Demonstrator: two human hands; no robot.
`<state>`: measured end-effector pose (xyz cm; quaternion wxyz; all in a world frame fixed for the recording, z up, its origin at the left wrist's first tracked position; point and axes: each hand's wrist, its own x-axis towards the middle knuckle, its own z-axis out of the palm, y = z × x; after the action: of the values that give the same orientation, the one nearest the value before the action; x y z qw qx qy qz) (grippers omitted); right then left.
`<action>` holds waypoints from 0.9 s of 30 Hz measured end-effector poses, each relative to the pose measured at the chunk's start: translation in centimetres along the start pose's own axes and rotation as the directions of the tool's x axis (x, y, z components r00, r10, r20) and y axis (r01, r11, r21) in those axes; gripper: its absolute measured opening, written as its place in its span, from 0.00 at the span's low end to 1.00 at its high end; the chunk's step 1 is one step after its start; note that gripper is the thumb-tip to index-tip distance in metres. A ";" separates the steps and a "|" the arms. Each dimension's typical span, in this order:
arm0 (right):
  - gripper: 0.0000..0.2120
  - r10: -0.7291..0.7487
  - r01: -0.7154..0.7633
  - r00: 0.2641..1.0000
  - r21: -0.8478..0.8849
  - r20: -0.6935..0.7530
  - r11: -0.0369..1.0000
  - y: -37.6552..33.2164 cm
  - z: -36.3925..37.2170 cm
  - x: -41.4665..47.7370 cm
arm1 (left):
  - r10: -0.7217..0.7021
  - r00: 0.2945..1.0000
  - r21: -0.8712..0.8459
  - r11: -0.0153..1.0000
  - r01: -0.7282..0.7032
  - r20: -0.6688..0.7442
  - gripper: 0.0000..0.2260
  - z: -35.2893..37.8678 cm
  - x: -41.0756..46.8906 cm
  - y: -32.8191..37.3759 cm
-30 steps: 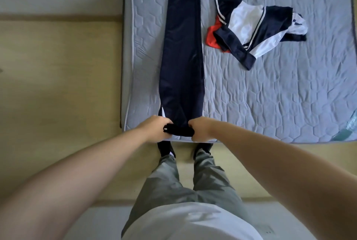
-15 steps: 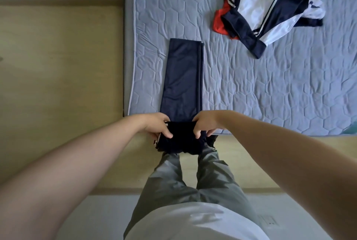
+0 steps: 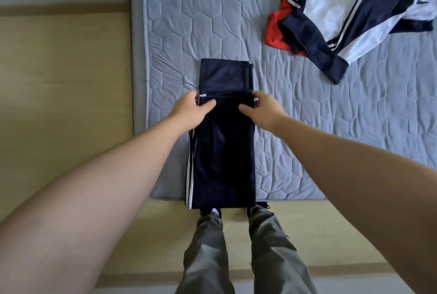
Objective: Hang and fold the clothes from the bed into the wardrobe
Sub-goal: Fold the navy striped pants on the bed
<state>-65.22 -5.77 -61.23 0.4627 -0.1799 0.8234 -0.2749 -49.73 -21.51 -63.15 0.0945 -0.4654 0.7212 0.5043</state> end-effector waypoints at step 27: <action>0.14 -0.118 0.132 0.844 -0.009 -0.523 0.991 4.6 2.4 21.3 | 0.225 0.929 0.159 0.970 -0.184 -0.295 0.20 5.5 21.8 -1.7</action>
<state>-74.16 -14.56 -79.15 0.2052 -0.1453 0.9007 -0.3542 -62.25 -29.68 -80.07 -0.0435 -0.4540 0.8026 0.3845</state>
